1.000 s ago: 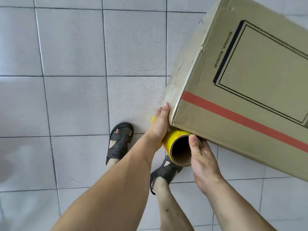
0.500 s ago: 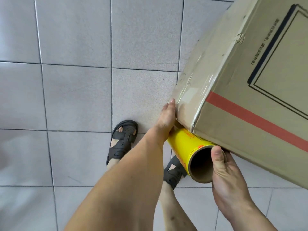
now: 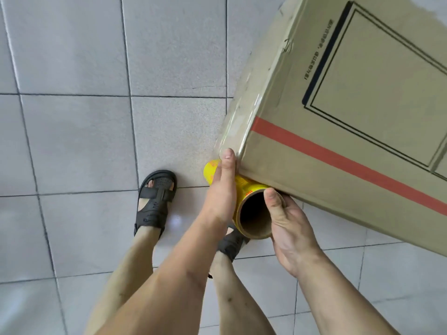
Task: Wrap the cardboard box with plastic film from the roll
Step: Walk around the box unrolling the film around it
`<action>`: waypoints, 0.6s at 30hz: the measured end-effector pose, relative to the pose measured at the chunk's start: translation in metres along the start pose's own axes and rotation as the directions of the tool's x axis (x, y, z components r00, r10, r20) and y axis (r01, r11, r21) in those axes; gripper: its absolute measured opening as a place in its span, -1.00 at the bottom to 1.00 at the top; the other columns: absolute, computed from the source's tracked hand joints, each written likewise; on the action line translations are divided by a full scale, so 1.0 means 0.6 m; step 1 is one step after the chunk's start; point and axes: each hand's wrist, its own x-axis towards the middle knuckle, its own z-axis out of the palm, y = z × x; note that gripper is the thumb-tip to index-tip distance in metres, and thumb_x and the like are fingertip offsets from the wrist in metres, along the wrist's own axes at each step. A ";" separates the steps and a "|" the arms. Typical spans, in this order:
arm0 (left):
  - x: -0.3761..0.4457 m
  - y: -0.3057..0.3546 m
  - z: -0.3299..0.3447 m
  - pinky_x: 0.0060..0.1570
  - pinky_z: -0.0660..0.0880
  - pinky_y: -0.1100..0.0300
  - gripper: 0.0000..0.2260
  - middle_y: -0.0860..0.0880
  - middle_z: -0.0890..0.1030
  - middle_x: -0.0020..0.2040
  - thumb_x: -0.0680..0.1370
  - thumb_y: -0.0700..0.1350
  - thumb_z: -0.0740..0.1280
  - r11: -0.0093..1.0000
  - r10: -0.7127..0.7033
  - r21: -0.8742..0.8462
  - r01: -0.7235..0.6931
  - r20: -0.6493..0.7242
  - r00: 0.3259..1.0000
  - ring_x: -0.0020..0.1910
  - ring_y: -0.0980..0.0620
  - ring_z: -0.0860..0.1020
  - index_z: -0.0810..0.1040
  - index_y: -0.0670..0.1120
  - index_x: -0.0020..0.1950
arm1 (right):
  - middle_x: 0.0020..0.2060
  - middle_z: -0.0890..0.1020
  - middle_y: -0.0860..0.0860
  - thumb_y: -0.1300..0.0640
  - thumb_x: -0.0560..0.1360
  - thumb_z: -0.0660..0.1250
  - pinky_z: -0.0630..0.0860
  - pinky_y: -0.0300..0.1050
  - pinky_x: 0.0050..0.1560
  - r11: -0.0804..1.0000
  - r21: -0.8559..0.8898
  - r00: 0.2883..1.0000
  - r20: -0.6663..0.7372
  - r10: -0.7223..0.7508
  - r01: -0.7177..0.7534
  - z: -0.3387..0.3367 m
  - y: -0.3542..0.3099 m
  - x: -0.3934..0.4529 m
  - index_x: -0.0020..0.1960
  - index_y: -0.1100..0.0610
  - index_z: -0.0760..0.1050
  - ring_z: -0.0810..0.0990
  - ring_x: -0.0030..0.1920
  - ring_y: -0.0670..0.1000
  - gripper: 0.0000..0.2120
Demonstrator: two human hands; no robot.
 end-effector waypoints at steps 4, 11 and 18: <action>-0.071 0.039 0.017 0.58 0.41 0.03 0.13 0.06 0.66 0.47 0.27 0.80 0.15 0.989 -0.074 0.139 0.058 0.107 0.992 0.46 0.09 0.60 0.53 0.07 0.58 | 0.09 0.72 -0.12 -0.31 0.26 0.49 0.52 -0.15 0.11 0.998 0.052 0.999 0.027 0.019 -0.020 -0.005 -0.001 -0.009 0.25 -0.02 0.58 0.65 0.16 -0.09 -0.35; -0.101 0.073 0.046 0.56 0.44 -0.04 0.26 0.01 0.67 0.45 0.10 0.83 0.18 0.931 -0.199 0.324 0.165 0.074 0.977 0.43 0.00 0.63 0.55 0.05 0.58 | 0.06 0.70 -0.11 -0.18 0.39 0.52 0.51 -0.25 -0.04 1.000 -0.016 1.000 -0.025 0.006 -0.006 -0.028 0.008 -0.017 0.20 -0.05 0.56 0.65 0.07 -0.11 -0.56; -0.097 0.047 0.068 0.51 0.54 -0.19 0.28 -0.08 0.74 0.37 0.07 0.82 0.27 0.936 -0.247 0.266 0.231 0.026 0.969 0.38 -0.12 0.69 0.58 0.00 0.55 | -0.04 0.51 -0.40 -0.30 0.59 0.17 0.38 -0.34 -0.02 0.999 0.024 0.999 0.024 0.033 -0.034 -0.059 0.018 -0.030 0.19 -0.21 0.44 0.48 -0.01 -0.31 -0.72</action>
